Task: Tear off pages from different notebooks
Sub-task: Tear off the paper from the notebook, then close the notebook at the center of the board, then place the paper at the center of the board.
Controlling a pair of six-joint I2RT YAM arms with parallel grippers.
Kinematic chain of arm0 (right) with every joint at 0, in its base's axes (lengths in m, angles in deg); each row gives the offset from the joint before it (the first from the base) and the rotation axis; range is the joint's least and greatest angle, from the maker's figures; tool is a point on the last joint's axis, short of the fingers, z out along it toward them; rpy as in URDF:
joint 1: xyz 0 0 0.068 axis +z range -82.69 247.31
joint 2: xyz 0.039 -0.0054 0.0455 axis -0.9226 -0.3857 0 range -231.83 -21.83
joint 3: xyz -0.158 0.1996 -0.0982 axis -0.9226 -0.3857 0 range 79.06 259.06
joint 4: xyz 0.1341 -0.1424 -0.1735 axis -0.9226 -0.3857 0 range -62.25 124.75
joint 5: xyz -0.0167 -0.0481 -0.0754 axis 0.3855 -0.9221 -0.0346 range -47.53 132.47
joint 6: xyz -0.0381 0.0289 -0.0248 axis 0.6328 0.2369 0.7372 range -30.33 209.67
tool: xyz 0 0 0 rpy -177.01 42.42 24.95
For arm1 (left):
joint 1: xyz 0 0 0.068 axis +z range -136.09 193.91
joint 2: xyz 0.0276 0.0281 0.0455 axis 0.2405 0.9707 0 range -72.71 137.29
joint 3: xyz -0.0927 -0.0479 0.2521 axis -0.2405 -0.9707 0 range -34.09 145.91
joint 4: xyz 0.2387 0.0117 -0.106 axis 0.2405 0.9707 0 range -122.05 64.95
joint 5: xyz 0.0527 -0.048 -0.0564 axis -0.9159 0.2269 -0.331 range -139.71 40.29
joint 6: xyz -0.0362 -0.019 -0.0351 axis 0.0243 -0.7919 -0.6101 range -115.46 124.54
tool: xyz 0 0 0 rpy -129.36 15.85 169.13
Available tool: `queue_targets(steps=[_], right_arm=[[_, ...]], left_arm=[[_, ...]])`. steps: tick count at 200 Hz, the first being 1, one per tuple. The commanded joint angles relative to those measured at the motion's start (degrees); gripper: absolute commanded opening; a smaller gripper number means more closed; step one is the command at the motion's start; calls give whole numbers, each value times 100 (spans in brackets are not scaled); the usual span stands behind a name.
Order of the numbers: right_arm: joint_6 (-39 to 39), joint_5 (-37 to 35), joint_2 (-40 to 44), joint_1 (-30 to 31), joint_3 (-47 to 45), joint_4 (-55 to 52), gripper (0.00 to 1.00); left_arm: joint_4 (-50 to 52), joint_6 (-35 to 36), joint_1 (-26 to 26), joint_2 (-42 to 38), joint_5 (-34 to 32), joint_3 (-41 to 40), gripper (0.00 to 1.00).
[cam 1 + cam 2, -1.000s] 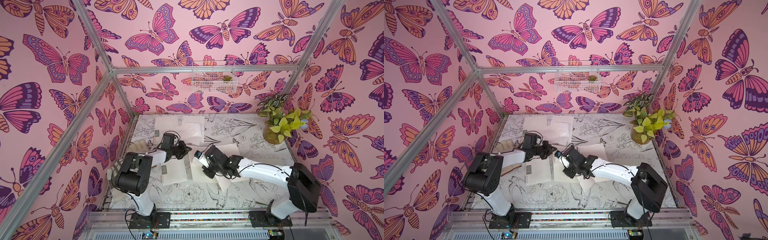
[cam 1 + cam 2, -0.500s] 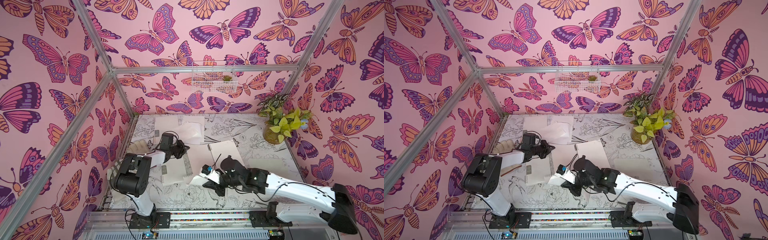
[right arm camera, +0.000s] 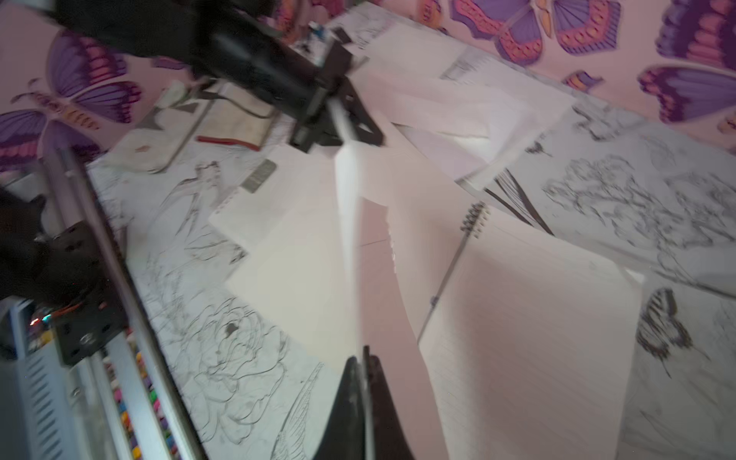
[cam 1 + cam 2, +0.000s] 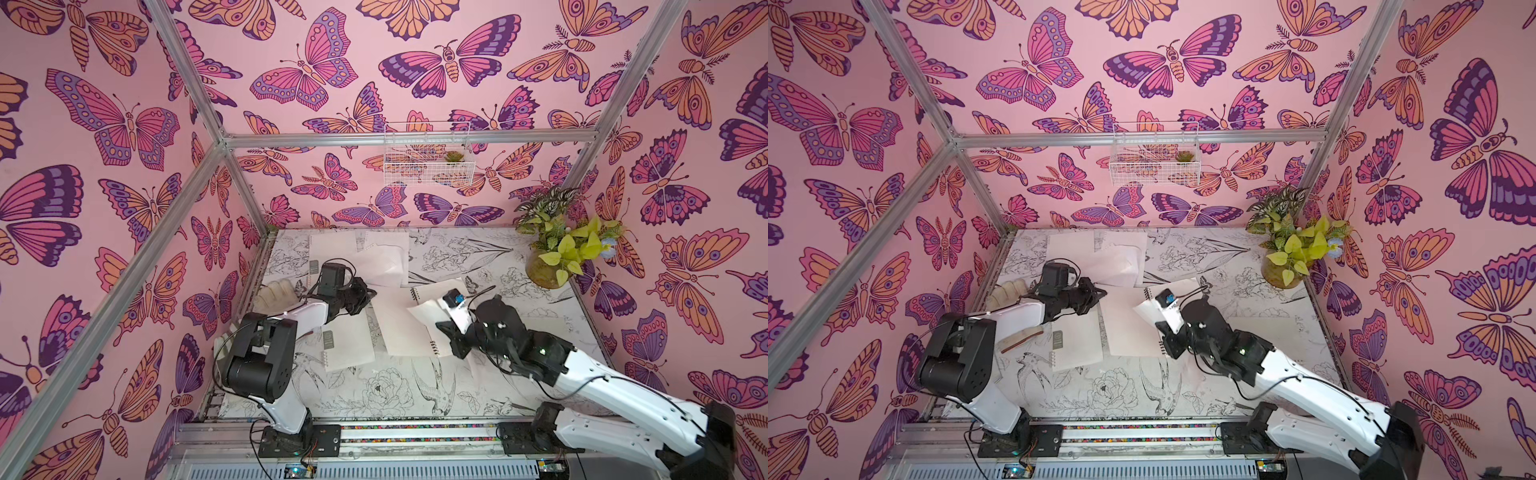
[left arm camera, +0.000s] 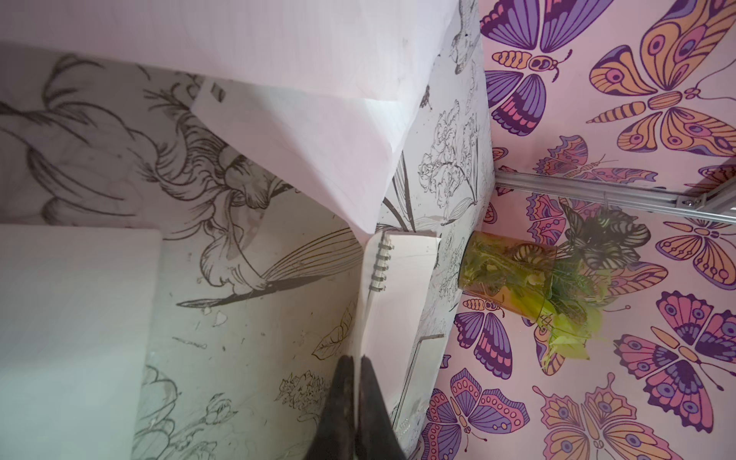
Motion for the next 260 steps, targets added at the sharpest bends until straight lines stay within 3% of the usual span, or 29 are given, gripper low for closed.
queue_targets(steps=[1,19,45,66,73,90,113,118,126,137,142,146,196,221,245,260], right_arm=[[-792,-119,-233,-983,-71,421,0],[-1084,-295,-289,-1609,0,287,0],[-1416,128,-299,-2561,56,86,0],[-1523,278,-308,-3115,110,-178,0],[-1564,265,-287,-3256,132,-286,0],[-1568,236,-112,-3498,145,-461,0],[-1529,227,297,-3538,194,-619,0],[-1537,238,386,-3538,205,-629,0],[-1541,328,513,-3538,223,-630,0],[-1570,487,647,-3538,251,-596,0],[-1593,600,688,-3538,260,-544,0],[-1607,709,733,-3538,273,-509,0],[-2103,2383,523,-3503,328,728,0],[-2653,3101,-438,-3068,529,2067,0],[-2889,3249,-1496,-2381,1057,3165,0],[-3516,3208,-2296,-2159,1236,4496,0]], left_arm=[[646,433,-264,-369,-623,525,4],[943,535,-630,-193,-871,1079,10],[1105,472,-1140,508,-942,1980,13],[1268,418,-1514,1105,-1034,2790,29],[1391,451,-1647,1308,-1084,3089,35],[1680,556,-1913,1825,-1120,3834,38],[1916,666,-2119,2434,-997,4572,50],[1926,675,-2135,2516,-942,4642,55],[1917,659,-2131,2595,-861,4715,73],[1889,766,-2128,2622,-779,4765,81],[1893,823,-2125,2590,-776,4753,96],[1894,880,-2111,2558,-791,4737,100],[1832,1411,-1719,1593,-921,3784,100],[1673,1624,-1246,573,-1208,2721,100],[1426,1605,-501,-397,-1281,1605,100],[1400,1666,-67,-921,-1397,1036,100]])
